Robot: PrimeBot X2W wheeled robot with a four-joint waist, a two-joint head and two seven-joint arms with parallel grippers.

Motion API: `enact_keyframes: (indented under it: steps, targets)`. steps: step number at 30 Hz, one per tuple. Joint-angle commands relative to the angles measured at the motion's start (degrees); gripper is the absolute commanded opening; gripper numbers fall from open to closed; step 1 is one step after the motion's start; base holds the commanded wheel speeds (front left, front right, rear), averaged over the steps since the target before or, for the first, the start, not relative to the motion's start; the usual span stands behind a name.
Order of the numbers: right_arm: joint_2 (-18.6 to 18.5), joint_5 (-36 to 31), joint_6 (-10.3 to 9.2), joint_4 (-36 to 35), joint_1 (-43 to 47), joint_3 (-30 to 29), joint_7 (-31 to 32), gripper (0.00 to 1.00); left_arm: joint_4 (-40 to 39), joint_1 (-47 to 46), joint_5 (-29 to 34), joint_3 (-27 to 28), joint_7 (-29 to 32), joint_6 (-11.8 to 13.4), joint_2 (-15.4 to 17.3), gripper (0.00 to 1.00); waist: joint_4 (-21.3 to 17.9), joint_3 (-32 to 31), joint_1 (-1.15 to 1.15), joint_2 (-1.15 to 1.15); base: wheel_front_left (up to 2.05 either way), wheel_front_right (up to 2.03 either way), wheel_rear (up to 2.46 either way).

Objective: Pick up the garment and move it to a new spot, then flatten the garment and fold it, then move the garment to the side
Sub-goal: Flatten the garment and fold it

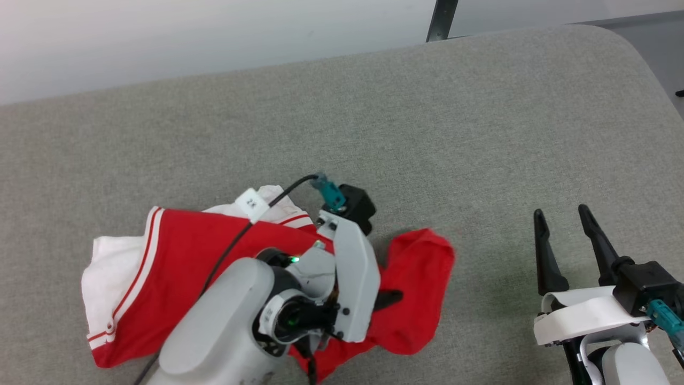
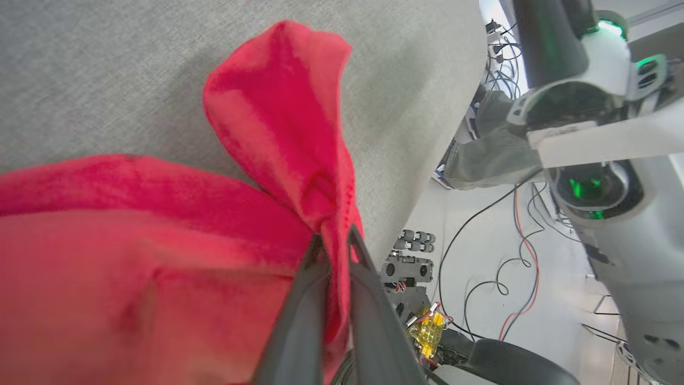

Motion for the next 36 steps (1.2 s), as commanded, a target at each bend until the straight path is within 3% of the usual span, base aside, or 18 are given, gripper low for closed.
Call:
enact_keyframes:
  steps: [1, 8, 13, 24, 36]
  targets:
    - [0.1, 0.3, -0.08, 0.1, -0.3, 0.3, 0.0, 1.00, 0.1, 0.0, 0.6, 0.1, -0.5, -0.2, 0.5, 1.00, 0.0, -0.3, 0.00, 0.00, 0.00, 0.00, 0.00]
    - [0.0, -1.3, -0.08, 1.2, 1.7, 0.5, 0.0, 1.00, -0.1, -0.6, 0.7, 3.2, -3.0, -0.5, 3.1, 1.00, 2.6, -5.6, 0.00, 0.00, 0.00, 0.00, 0.00]
    - [0.0, -2.6, -0.08, 2.3, 3.3, 0.7, 0.0, 1.00, -1.0, 1.2, 1.4, 6.8, -8.1, -0.9, 5.4, 1.00, 6.0, -10.8, 0.00, 0.00, 0.00, 0.00, 0.00]
    - [-1.2, -1.2, -0.08, 2.0, 5.2, 2.9, 1.8, 1.00, -0.6, 7.6, 6.4, 10.8, -25.4, -6.1, 11.9, 1.00, 15.1, -16.0, 0.00, 0.00, 0.00, 0.00, 0.00]
    - [-3.1, 1.6, -0.08, 1.9, 6.1, 5.4, 3.6, 1.00, 3.8, 15.7, 13.7, 14.3, -47.5, -6.6, 17.3, 1.00, 23.8, -18.5, 0.00, 0.00, 0.00, 0.00, 0.00]
